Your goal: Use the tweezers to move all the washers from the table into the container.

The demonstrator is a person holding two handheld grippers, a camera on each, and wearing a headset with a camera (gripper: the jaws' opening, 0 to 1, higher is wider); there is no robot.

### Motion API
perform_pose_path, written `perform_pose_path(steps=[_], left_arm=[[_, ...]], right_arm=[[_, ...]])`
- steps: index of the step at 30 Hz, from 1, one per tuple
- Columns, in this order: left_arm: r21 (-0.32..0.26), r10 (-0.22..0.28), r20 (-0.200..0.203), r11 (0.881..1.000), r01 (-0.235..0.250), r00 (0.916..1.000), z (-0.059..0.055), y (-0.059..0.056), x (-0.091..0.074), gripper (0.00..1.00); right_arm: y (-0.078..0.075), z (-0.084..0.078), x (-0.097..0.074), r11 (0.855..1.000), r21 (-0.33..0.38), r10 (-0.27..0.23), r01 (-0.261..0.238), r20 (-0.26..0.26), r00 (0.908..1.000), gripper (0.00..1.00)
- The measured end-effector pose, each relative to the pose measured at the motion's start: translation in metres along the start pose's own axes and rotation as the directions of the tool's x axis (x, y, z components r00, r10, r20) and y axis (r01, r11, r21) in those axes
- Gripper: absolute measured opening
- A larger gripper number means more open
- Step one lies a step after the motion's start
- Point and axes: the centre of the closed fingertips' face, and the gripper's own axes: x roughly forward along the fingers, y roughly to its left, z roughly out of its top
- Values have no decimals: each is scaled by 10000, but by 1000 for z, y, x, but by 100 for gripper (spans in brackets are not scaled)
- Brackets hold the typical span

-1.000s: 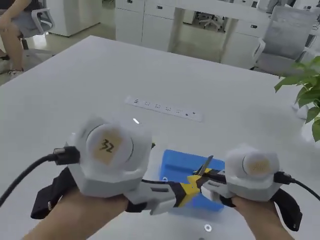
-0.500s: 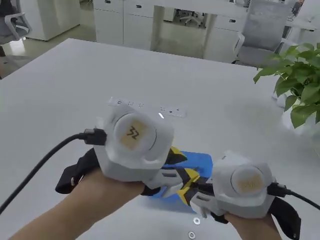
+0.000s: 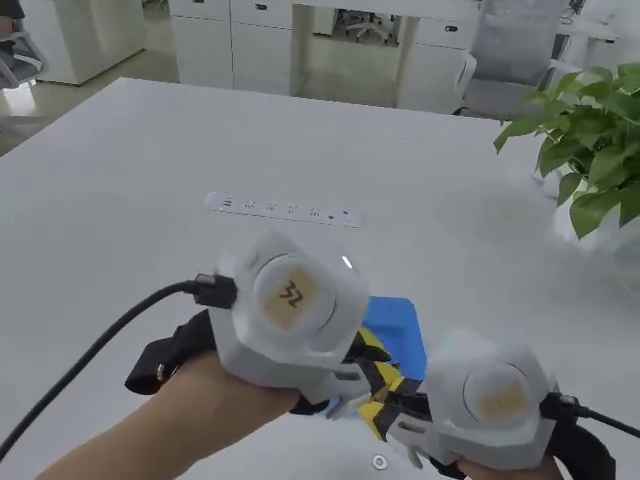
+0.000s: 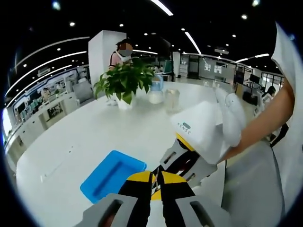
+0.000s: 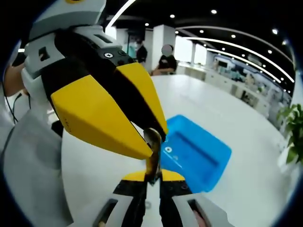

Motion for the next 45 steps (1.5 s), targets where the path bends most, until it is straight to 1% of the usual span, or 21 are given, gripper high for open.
perform_pose_path(steps=[1, 3, 6, 8, 10, 14, 17, 18, 21, 23, 25, 27, 31, 35, 37, 40, 45], left_arm=[[81, -48, -92, 10000, 49, 9999, -2, -2, 2, 0], [203, -69, -166, 9998, 72, 9998, -3, -4, 4, 0], [230, -218, -275, 9995, 224, 9994, -5, -9, 5, 0], [495, -285, -374, 9983, 303, 9989, -8, -13, 5, 0], [738, -187, -440, 9970, 219, 9989, -9, -13, 4, 0], [962, -314, -630, 9947, 374, 9975, -15, -17, 2, 0], [1280, -344, -825, 9908, 448, 9960, -21, -19, 3, 0], [1373, -381, -798, 9893, 489, 9961, -22, -21, 3, 0], [1290, -527, -666, 9898, 610, 9964, -20, -23, 4, 0], [1289, -591, -613, 9894, 666, 9964, -21, -25, 5, 0], [1458, -611, -589, 9869, 691, 9964, -22, -26, 6, 0], [1683, -553, -706, 9835, 665, 9960, -25, -26, 7, 0], [1638, -633, -649, 9838, 732, 9959, -29, -28, 9, 0], [1443, -658, -659, 9867, 747, 9957, -32, -27, 10, 0], [1365, -670, -655, 9878, 754, 9956, -33, -27, 10, 0], [1360, -648, -706, 9879, 740, 9954, -34, -27, 10, 0], [1418, -650, -864, 9869, 769, 9941, -37, -26, 11, 0]], right_arm=[[0, -1, 0, 10000, 4, -2, 2, -5, 10000, 6], [1, -3, -1, 10000, 27, -17, 17, -24, 10000, 6], [3, -7, -1, 10000, -6, -40, 40, -82, 10000, 6], [5, -10, -1, 10000, 3, -21, 21, -102, 9999, 6], [9, -11, -2, 9999, -8, 131, -131, -1, 9999, 7], [11, -12, -6, 9992, 307, 243, -250, 221, 9995, 7], [12, -11, -9, 9992, 297, 263, -271, 283, 9993, 9], [12, -11, -9, 9992, 290, 262, -271, 294, 9992, 9], [13, -11, -11, 9992, 235, 325, -332, 329, 9989, 11], [13, -12, -12, 9995, 159, 285, -289, 292, 9992, 10], [12, -14, -14, 9996, 142, 258, -262, 259, 9993, 10], [13, -17, -16, 9993, 262, 258, -264, 233, 9994, 10], [13, -20, -15, 9992, 320, 219, -224, 148, 9997, 10], [12, -24, -15, 9997, 222, 138, -139, 33, 9999, 9], [11, -25, -15, 9993, 362, 134, -136, 62, 9999, 9], [10, -26, -14, 9985, 516, 172, -175, 72, 9998, 9], [13, -27, -11, 9982, 530, 281, -282, 25, 9996, 9]])
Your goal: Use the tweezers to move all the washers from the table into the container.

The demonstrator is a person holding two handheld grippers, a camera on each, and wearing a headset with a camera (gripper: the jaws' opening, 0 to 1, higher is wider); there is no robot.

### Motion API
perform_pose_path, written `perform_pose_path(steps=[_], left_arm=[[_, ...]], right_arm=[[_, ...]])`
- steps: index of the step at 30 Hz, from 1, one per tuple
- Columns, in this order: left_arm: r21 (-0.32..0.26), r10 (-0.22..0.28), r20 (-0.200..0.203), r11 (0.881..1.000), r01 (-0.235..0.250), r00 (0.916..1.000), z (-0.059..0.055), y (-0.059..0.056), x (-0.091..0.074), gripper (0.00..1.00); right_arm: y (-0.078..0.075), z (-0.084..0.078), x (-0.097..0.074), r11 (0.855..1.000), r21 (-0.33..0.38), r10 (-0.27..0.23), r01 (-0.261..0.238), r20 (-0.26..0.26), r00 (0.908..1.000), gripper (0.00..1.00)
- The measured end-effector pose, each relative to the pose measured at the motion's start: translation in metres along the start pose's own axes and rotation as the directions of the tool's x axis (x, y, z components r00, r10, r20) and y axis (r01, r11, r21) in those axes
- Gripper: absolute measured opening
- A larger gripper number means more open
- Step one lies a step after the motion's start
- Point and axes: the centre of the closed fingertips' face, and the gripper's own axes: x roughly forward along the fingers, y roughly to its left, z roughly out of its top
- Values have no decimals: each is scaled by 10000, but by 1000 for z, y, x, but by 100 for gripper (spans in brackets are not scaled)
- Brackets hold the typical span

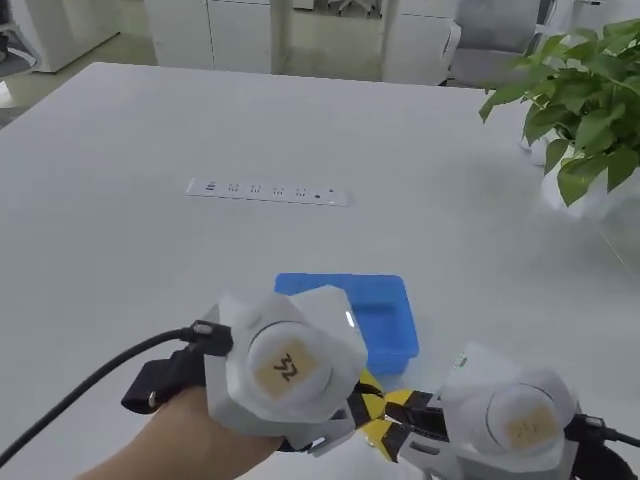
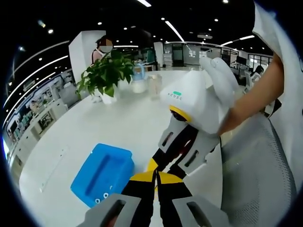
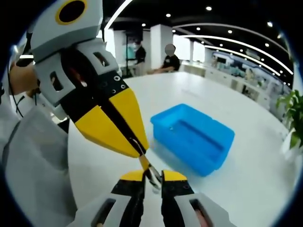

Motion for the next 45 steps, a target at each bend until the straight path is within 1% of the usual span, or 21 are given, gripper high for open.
perform_pose_path(steps=[4, 7, 11, 16, 22, 24, 28, 31, 34, 35, 38, 43, 45], left_arm=[[-33, -42, -61, 10000, 42, 10000, -2, 0, 2, 0], [133, -48, -165, 9999, 50, 9999, -5, -2, 4, 0], [256, 25, -174, 9997, -21, 9998, -4, -2, 4, 0], [268, 55, -233, 9996, -49, 9997, -4, 0, 4, 0], [-5, 48, -203, 10000, -48, 9998, -5, 3, 4, 0], [20, -16, -234, 10000, 17, 9997, -4, 2, 4, 0], [327, -85, -334, 9994, 96, 9994, -1, -1, 8, 0], [550, -178, -415, 9983, 201, 9990, 2, -3, 10, 0], [894, -221, -477, 9956, 263, 9986, 4, -5, 11, 0], [909, -219, -489, 9955, 263, 9986, 5, -5, 10, 0], [959, -223, -401, 9951, 260, 9989, 10, -2, 5, 0], [1078, -184, -215, 9940, 206, 9996, 24, 5, -6, 0], [1240, -105, -147, 9922, 122, 9998, 30, 8, -10, 0]], right_arm=[[1, -2, 1, 10000, -6, 18, -18, -56, 10000, 9], [1, -5, 2, 10000, 16, 18, -18, -104, 9999, 9], [0, -4, 3, 10000, -3, -27, 27, -118, 9999, 9], [-1, -3, 4, 10000, -66, -30, 29, -148, 9999, 9], [-1, -4, 5, 10000, -13, 77, -77, -188, 9998, 7], [-1, -5, 5, 9991, -383, 141, -154, -335, 9993, 6], [-1, -6, 4, 9975, -683, 142, -179, -543, 9984, 5], [-1, -7, 3, 9942, -1060, 110, -181, -671, 9977, 4], [0, -5, 2, 9936, -1111, 139, -221, -743, 9971, 4], [0, -5, 1, 9929, -1173, 119, -208, -762, 9970, 4], [-1, 1, -3, 9927, -1188, 122, -209, -731, 9973, 4], [-5, 18, -10, 9896, -1423, 104, -195, -641, 9979, 4], [-7, 26, -12, 9870, -1601, 60, -153, -584, 9983, 4]])
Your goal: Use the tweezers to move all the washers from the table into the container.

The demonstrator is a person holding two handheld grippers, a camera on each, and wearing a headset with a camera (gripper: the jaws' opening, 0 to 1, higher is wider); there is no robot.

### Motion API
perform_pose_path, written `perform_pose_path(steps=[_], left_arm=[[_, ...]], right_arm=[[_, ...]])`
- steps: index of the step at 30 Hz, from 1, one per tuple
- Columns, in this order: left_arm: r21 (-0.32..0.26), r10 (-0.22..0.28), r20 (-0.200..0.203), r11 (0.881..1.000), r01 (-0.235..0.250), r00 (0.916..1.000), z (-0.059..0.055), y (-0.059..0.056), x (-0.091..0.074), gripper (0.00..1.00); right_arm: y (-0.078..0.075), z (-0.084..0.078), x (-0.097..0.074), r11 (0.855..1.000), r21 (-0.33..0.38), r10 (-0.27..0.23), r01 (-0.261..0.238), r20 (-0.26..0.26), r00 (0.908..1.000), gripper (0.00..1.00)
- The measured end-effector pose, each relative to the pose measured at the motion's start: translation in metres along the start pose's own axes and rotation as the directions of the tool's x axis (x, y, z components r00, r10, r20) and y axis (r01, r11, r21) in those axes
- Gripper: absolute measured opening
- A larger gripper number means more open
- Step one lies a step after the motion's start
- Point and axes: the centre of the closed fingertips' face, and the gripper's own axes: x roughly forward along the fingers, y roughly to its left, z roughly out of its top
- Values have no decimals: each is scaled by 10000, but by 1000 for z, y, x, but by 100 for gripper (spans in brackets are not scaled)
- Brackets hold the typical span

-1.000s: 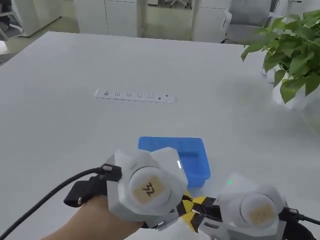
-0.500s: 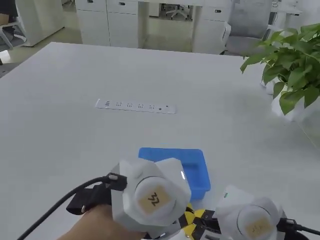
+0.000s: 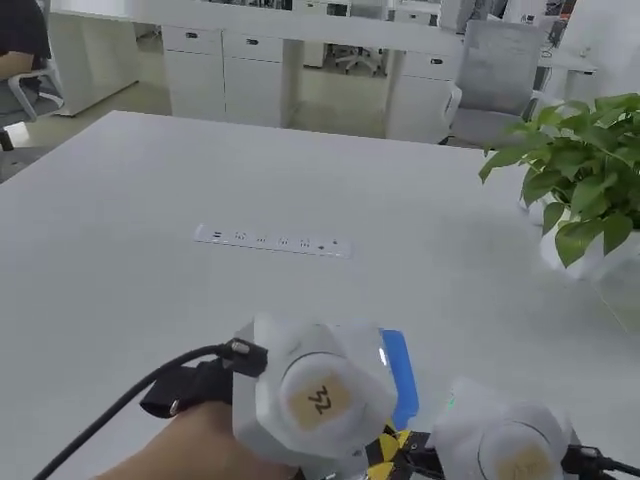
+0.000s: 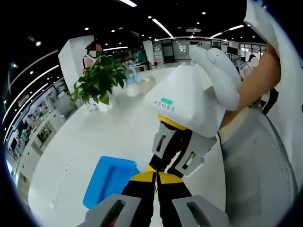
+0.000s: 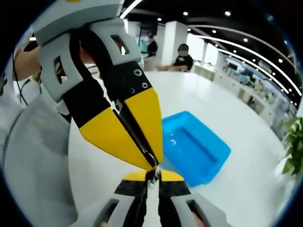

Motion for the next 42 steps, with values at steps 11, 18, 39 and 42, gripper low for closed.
perform_pose_path(steps=[11, 18, 39, 42], left_arm=[[753, 647, 305, 9949, -668, 9974, 21, 32, -15, 0], [969, 1077, 396, 9891, -1111, 9934, 28, 51, -17, 0], [216, 1445, -415, 9894, -1437, 9886, -5, 84, 13, 0], [96, 1345, -528, 9909, -1342, 9895, -11, 85, 18, 0]], right_arm=[[-27, 34, -6, 9986, -403, -315, 327, 302, 9990, 4], [-44, 50, -7, 9964, -549, -621, 648, 500, 9968, 4], [-69, 36, 39, 9976, 147, -683, 681, 138, 9976, 4], [-70, 30, 45, 9974, 420, -586, 584, 41, 9983, 4]])
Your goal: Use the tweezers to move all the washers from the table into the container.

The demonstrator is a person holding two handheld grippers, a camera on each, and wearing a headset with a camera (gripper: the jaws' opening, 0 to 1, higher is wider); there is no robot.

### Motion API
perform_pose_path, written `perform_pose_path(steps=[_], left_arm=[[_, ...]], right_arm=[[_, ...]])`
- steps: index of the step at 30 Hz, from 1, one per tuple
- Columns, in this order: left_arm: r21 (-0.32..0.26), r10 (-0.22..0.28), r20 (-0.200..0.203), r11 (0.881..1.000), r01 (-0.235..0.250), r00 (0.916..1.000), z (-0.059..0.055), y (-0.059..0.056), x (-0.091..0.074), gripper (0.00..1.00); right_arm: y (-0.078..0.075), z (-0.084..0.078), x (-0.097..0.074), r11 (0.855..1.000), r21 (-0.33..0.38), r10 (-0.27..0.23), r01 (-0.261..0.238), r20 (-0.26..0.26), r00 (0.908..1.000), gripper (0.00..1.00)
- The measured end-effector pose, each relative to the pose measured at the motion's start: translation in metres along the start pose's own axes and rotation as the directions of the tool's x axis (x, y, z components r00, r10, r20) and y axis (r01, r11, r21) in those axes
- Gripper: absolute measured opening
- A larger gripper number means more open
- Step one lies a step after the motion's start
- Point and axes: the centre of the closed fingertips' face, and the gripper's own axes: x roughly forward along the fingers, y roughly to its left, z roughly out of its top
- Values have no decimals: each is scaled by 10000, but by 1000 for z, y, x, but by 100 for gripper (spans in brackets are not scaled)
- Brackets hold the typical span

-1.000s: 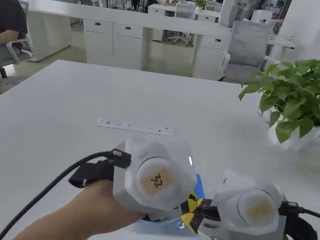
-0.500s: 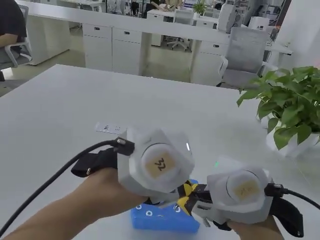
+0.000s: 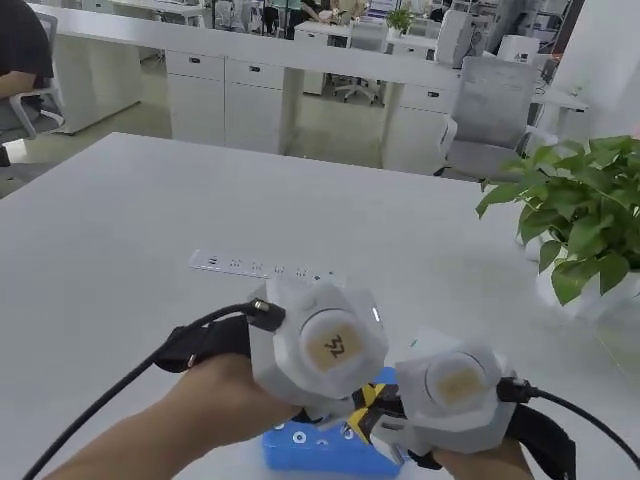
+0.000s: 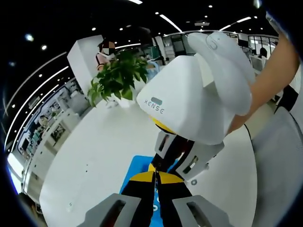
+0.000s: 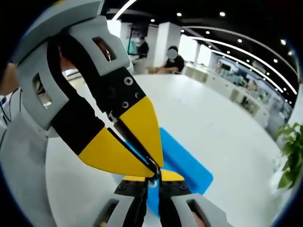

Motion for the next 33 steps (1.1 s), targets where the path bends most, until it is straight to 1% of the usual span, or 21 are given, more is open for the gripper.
perform_pose_path(steps=[3, 9, 11, 14, 16, 19, 24, 27, 30, 33], left_arm=[[-55, -63, -131, 10000, 62, 9999, -7, -1, 6, 0], [-139, -216, -413, 9997, 210, 9989, -19, -4, 17, 0], [-110, -251, -513, 9996, 246, 9984, -22, -5, 19, 0], [-17, -281, -624, 9996, 280, 9977, -24, -8, 20, 0], [2, -234, -653, 9997, 234, 9976, -24, -7, 19, 0], [5, -207, -658, 9998, 207, 9976, -24, -7, 19, 0], [-126, -235, -619, 9997, 227, 9978, -24, -6, 19, 0], [11, -182, -682, 9998, 183, 9975, -23, -7, 16, 0], [323, -18, -610, 9995, 38, 9981, -16, -7, 10, 0], [443, 163, -397, 9989, -145, 9991, -5, -4, 0, 0]], right_arm=[[0, -5, 6, 10000, 71, 58, -57, -141, 9999, 4], [1, -17, 19, 9998, 28, 184, -183, -611, 9980, 4], [2, -20, 22, 9998, -8, 207, -208, -732, 9971, 4], [1, -23, 24, 9997, 81, 233, -227, -782, 9967, 4], [-1, -22, 25, 9995, 208, 258, -242, -821, 9963, 4], [-1, -22, 27, 9996, 196, 234, -218, -868, 9959, 4], [-3, -22, 28, 9989, 355, 330, -300, -880, 9956, 5], [-2, -20, 27, 9989, 428, 237, -202, -823, 9963, 6], [-4, -13, 20, 9996, 292, -7, 25, -604, 9982, 6], [-6, -2, 7, 9992, 263, -278, 286, -306, 9991, 6]])
